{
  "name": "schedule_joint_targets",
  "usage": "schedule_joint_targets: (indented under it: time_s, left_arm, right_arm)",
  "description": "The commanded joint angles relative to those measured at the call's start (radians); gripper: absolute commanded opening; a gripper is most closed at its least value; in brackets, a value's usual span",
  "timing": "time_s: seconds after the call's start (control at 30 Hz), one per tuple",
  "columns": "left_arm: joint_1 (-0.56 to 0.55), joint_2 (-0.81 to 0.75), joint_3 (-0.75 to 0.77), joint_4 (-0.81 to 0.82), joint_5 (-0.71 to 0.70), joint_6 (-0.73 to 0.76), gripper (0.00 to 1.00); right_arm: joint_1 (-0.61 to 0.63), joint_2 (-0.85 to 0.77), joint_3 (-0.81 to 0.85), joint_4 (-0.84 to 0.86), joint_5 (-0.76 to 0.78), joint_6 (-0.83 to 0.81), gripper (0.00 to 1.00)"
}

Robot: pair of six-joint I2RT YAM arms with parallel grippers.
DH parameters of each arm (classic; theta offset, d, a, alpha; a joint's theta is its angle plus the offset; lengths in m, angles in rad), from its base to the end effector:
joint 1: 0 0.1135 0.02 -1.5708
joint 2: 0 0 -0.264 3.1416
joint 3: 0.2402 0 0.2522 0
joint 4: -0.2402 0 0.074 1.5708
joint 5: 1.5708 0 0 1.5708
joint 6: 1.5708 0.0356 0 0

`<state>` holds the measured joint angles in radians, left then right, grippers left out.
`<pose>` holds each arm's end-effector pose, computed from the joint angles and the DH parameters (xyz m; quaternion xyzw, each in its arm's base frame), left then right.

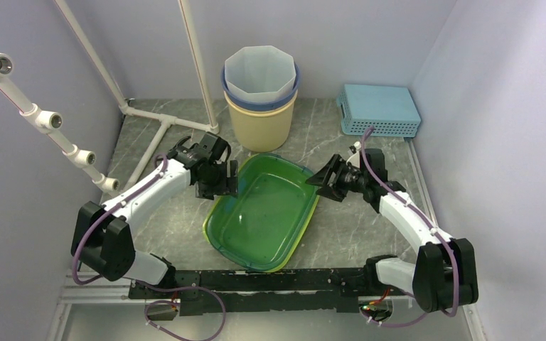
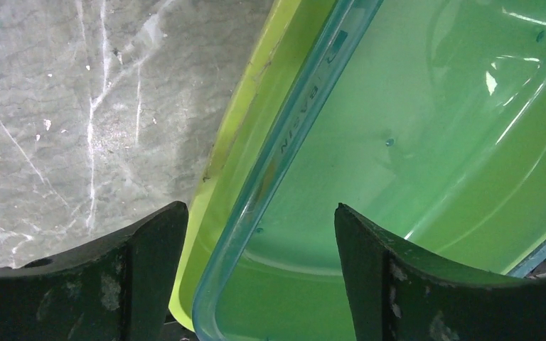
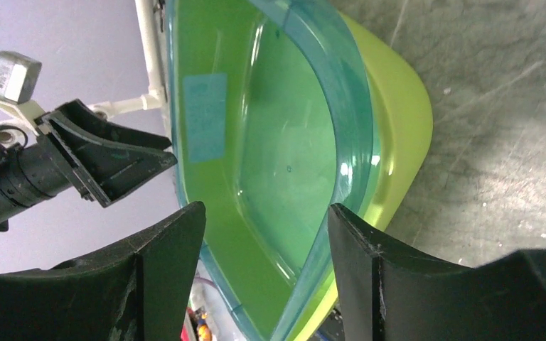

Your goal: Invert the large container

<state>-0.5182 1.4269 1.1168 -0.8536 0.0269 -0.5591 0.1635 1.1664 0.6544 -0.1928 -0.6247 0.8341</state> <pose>0.2403 -0.1381 0.2565 -0.0173 0.9791 -0.1150 0.1667 0.2309 0.0592 0.2218 0.1625 0.8581 0.4360 0.2172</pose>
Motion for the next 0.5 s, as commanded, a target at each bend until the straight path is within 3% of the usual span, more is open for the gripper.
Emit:
schedule_joint_targets:
  time_s: [0.0,0.47]
  left_arm:
    - [0.003,0.01,0.03,0.029,0.041,0.029,0.8]
    - [0.003,0.063,0.015,0.054,0.086,0.038,0.72]
  right_arm:
    - [0.015,-0.027,-0.035,0.05,-0.028,0.056,0.66]
    - [0.039,-0.046,0.004,-0.047,0.0,0.007,0.62]
